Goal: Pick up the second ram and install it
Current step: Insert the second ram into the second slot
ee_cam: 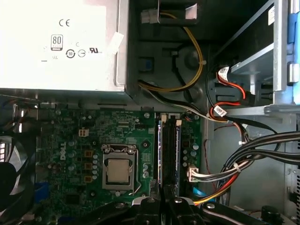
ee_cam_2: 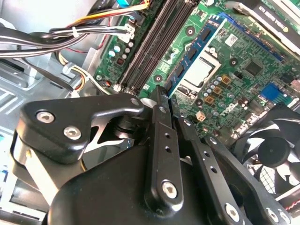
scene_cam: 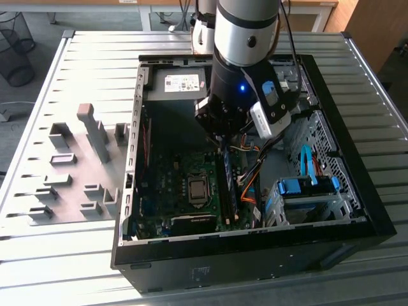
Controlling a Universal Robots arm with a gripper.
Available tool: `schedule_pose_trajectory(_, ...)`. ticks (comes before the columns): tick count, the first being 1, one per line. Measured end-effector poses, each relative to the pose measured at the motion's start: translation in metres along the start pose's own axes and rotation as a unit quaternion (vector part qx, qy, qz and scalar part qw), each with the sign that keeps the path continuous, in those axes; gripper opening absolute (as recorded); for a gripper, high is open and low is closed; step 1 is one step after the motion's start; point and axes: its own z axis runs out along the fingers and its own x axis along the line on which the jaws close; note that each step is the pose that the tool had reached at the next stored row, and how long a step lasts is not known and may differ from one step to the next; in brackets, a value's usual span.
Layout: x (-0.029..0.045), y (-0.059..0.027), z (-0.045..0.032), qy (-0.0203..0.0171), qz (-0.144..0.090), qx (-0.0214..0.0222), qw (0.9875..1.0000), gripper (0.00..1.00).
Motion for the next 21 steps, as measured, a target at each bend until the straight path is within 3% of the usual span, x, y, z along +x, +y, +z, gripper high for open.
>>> schedule_pose_trajectory(8, -0.0110, -0.0005, 0.0101, 0.0112, 0.000, -0.0017, 0.9999, 0.14)
schedule_pose_trajectory(21, -0.0117, -0.0012, 0.0338, 0.0119, 0.000, -0.0018, 0.9999, 0.14)
